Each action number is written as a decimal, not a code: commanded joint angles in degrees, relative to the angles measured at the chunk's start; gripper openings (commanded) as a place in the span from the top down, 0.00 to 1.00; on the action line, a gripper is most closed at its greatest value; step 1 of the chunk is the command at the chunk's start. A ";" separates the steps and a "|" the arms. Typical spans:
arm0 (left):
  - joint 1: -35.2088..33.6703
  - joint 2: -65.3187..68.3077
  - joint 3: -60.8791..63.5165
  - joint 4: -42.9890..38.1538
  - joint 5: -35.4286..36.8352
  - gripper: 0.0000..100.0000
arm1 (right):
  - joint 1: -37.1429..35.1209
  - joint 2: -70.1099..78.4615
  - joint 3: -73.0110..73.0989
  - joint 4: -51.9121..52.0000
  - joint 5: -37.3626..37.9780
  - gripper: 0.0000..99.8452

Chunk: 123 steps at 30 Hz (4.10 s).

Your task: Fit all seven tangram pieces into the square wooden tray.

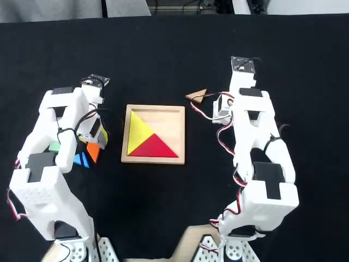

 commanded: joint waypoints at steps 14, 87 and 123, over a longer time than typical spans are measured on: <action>-0.92 -0.44 -1.10 1.32 0.00 0.92 | -0.70 -3.47 -0.40 -0.88 0.53 0.83; -5.32 -22.77 27.38 -18.46 23.74 0.78 | -0.70 -3.56 -0.40 -0.53 0.62 0.83; -7.69 -19.52 20.26 -15.47 23.30 0.78 | -0.79 -3.56 -0.22 -0.70 0.62 0.83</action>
